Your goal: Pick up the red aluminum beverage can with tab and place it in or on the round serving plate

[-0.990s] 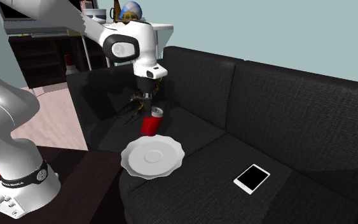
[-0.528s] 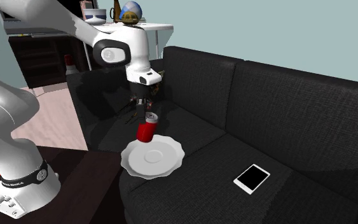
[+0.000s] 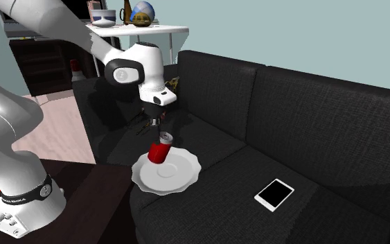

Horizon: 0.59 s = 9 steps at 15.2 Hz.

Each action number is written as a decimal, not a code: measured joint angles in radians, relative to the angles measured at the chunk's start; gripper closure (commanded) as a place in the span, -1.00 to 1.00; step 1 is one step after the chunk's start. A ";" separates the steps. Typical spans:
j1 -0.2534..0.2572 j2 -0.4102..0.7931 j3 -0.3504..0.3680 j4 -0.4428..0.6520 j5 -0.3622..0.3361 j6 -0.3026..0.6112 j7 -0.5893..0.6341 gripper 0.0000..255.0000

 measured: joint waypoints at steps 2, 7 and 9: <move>-0.005 0.030 0.010 -0.009 -0.013 0.037 0.012 1.00; -0.019 0.094 0.027 -0.027 -0.050 0.114 0.041 1.00; -0.024 0.121 0.033 -0.039 -0.068 0.150 0.055 1.00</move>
